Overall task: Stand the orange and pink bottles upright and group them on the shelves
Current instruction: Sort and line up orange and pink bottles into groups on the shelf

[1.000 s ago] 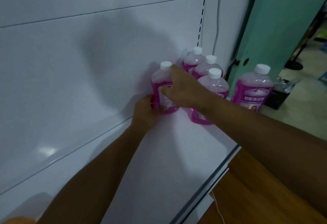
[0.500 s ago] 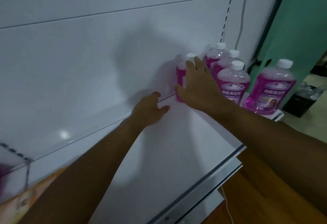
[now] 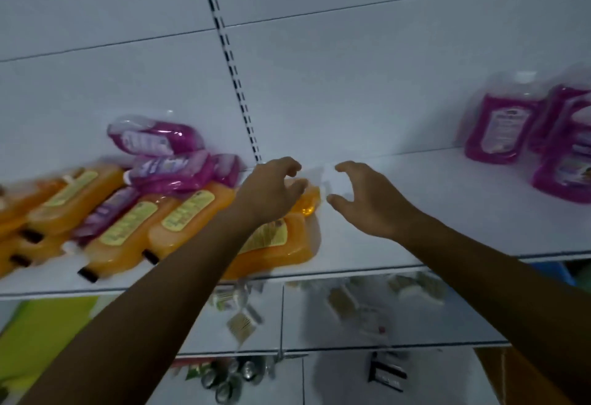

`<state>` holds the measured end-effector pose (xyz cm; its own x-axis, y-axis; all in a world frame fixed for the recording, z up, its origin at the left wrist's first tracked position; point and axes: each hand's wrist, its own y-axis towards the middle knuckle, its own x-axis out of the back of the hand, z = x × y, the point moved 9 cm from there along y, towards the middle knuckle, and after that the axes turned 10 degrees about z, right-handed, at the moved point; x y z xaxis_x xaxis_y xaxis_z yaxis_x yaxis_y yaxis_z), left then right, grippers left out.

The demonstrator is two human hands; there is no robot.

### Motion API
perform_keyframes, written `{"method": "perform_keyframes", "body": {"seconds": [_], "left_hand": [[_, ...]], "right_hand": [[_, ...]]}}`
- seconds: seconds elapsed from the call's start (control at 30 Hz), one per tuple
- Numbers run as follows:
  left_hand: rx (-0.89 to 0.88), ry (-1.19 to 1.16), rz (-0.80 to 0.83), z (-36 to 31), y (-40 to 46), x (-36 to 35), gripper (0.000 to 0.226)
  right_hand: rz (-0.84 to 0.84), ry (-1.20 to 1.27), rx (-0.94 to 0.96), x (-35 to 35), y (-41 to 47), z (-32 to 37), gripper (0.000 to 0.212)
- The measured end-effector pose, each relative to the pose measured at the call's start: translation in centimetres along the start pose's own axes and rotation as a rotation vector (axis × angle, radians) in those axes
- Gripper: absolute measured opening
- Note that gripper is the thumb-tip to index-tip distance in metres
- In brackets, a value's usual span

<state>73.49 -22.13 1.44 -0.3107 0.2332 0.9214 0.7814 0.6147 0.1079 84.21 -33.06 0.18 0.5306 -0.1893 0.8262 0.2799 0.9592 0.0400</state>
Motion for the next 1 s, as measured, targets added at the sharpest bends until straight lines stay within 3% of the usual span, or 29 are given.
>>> {"method": "perform_keyframes", "body": {"seconds": [0.27,0.43,0.6,0.73,0.9,1.0], "left_hand": [[0.161,-0.027,0.045,8.5,-7.2,2.1,0.041],[0.022,-0.032,0.197,9.7,-9.7,0.3,0.051],[-0.08,0.041,0.262,10.1,-11.1,-0.9,0.088],[-0.1,0.128,0.332,10.6,-11.4,-2.2,0.1],[-0.065,-0.087,0.281,9.7,-12.3,-0.9,0.09],[0.051,-0.393,0.112,10.7,-13.8,2.4,0.075]], "right_hand": [[0.124,-0.024,0.106,-4.8,0.9,6.2,0.054],[0.225,-0.145,0.074,-7.7,0.9,8.9,0.063],[0.333,-0.409,0.082,-10.2,0.1,9.7,0.075],[0.371,-0.399,0.061,-10.9,-0.3,9.2,0.088],[0.329,-0.326,0.094,-10.6,-0.5,8.3,0.081],[0.31,-0.049,0.135,-9.2,-0.7,9.0,0.063]]}}
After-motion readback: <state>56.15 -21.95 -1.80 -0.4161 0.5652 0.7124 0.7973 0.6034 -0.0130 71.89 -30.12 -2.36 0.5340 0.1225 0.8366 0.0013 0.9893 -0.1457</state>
